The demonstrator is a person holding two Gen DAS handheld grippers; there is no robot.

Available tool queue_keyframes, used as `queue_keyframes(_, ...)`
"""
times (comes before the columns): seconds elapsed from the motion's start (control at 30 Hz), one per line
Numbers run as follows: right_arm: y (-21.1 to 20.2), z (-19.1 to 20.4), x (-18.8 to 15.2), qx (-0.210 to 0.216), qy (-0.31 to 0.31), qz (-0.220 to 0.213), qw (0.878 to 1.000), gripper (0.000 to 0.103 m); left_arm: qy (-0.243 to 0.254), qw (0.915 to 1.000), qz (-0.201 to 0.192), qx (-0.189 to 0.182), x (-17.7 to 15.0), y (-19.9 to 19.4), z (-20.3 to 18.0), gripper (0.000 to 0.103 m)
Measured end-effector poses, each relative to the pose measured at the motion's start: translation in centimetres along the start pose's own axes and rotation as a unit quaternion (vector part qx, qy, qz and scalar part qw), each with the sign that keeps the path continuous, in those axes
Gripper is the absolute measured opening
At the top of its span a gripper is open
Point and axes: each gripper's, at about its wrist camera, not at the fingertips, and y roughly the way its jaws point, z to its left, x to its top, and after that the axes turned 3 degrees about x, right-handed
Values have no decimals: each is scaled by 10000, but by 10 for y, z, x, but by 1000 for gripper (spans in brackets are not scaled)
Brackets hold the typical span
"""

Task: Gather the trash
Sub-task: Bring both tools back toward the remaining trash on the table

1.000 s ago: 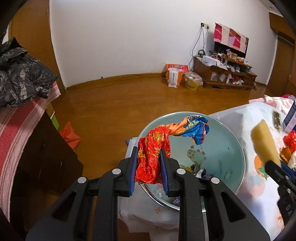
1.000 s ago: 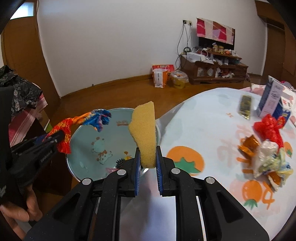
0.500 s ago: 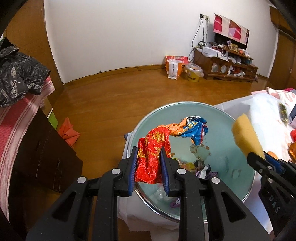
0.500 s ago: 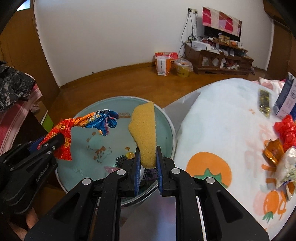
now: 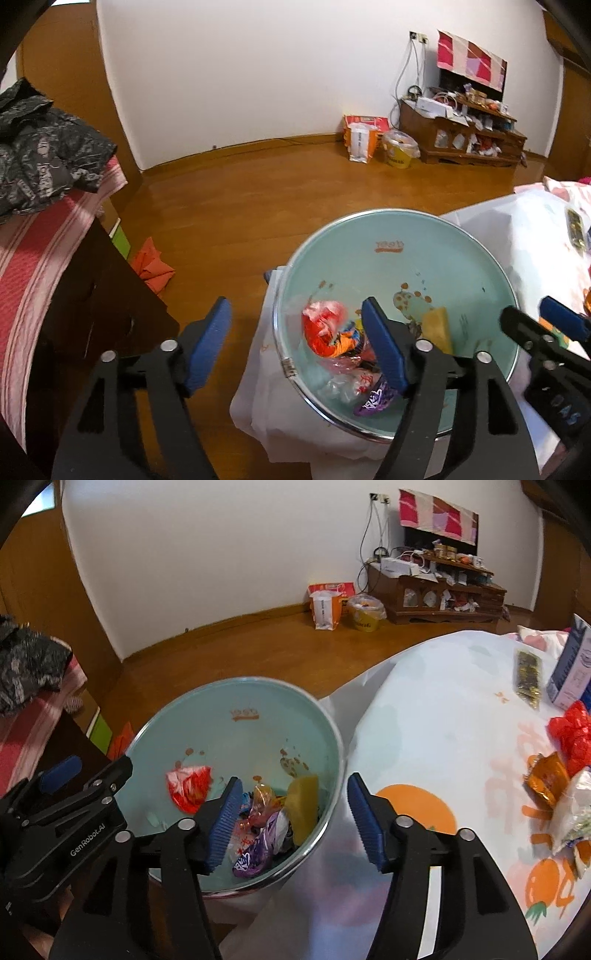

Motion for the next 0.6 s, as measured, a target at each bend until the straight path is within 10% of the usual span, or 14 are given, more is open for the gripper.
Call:
queue_keyframes(0.1,-16,-6,0,-88,86,-196,9997,84,-82,9999,-30,106,-1,-7,5,90)
queue_keyframes(0.6,-86,-54,-25,-567,671,-660,9939,88,202,9989,-414,19,-8,-65,-17,97)
